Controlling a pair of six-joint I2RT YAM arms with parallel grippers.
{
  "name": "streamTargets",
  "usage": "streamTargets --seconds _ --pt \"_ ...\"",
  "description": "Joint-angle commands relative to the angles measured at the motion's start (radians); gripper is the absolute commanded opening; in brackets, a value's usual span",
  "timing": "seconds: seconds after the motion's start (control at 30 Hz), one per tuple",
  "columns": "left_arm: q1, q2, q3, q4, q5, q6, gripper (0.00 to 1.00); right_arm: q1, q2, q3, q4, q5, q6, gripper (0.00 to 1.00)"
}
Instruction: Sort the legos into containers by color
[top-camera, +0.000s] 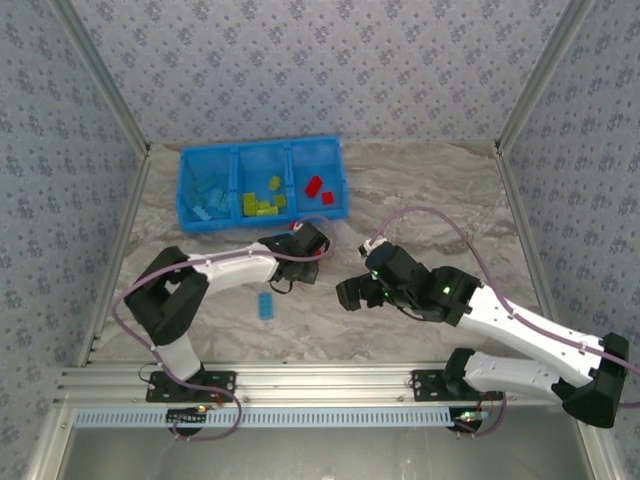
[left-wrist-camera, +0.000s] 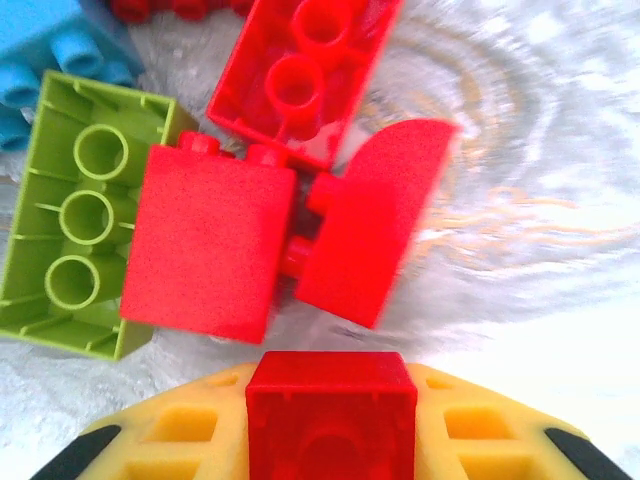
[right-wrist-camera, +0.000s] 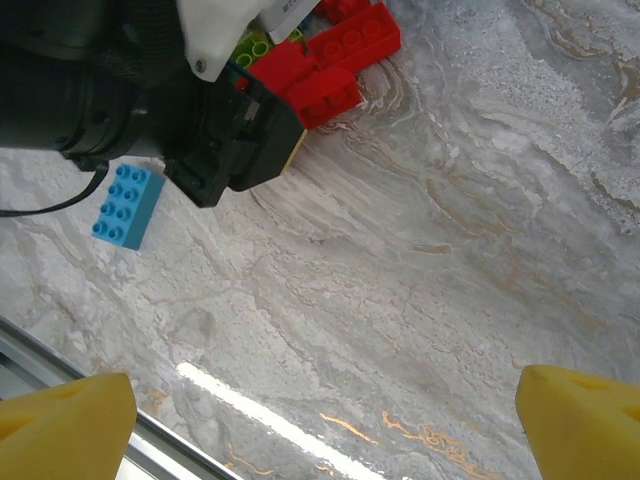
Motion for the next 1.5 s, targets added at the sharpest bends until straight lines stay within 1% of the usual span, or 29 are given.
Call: streamTargets --seconds 0.0,0.07,0.13,0.23,0.33,0.43,0.53,0.67,0.77,0.87,0.93,0.97,1.1,1.2,1.3,1.37,1.4,1.47 --pt "-0.03 -0.136 0.061 -0.056 -0.009 0.027 0.25 0.006 -0.05 -0.001 0.005 0.027 0.029 1.0" --pt "-0.025 -0.171 0.095 -0.057 -0.033 0.051 0.25 0.006 -0.069 -0.004 0.005 0.054 0.033 1.0" --pt "-0.001 -0.153 0.154 -0.062 -0.051 0.091 0.26 0.006 -0.09 -0.011 0.006 0.079 0.038 1.0" --pt "0.074 -0.029 0.304 -0.084 -0.031 0.145 0.25 0.005 -0.107 -0.027 0.006 0.098 0.055 1.0" --pt "0.141 0.15 0.5 -0.107 -0.045 0.201 0.25 0.004 -0.116 -0.034 0.004 0.096 0.07 1.0" --pt "0.188 0.314 0.694 -0.141 -0.037 0.214 0.26 0.005 -0.125 -0.033 -0.017 0.108 0.082 1.0" --pt "0.217 0.448 0.879 -0.195 -0.038 0.213 0.27 0.005 -0.144 -0.037 -0.026 0.117 0.085 1.0" --pt "0.236 0.554 1.065 -0.263 -0.013 0.218 0.33 0.005 -0.157 -0.039 -0.03 0.122 0.085 1.0" --pt "0.237 0.566 1.124 -0.297 0.008 0.224 0.39 0.005 -0.158 -0.039 -0.026 0.122 0.085 1.0" --pt "0.237 0.515 1.099 -0.299 0.019 0.217 0.48 0.005 -0.157 -0.046 -0.013 0.12 0.085 1.0" --pt "0.232 0.444 1.031 -0.272 0.036 0.214 0.54 0.005 -0.154 -0.045 -0.007 0.12 0.086 1.0" --pt "0.23 0.405 0.993 -0.259 0.044 0.212 0.55 0.004 -0.152 -0.046 -0.004 0.12 0.085 1.0" --pt "0.206 0.196 0.782 -0.211 0.069 0.189 0.58 0.002 -0.138 -0.045 0.013 0.119 0.083 1.0" --pt "0.16 -0.022 0.556 -0.167 0.069 0.148 0.59 0.0 -0.123 -0.039 0.024 0.119 0.078 1.0" --pt "0.087 -0.253 0.314 -0.16 0.018 0.051 0.6 -0.006 -0.103 -0.037 0.046 0.118 0.071 1.0" --pt "0.039 -0.383 0.183 -0.2 -0.035 -0.066 0.6 -0.013 -0.085 -0.039 0.07 0.113 0.065 1.0" --pt "0.009 -0.441 0.12 -0.237 -0.072 -0.149 0.6 -0.019 -0.07 -0.038 0.081 0.108 0.061 1.0" --pt "-0.036 -0.527 0.015 -0.302 -0.114 -0.287 0.61 -0.031 -0.043 -0.033 0.101 0.094 0.053 1.0"
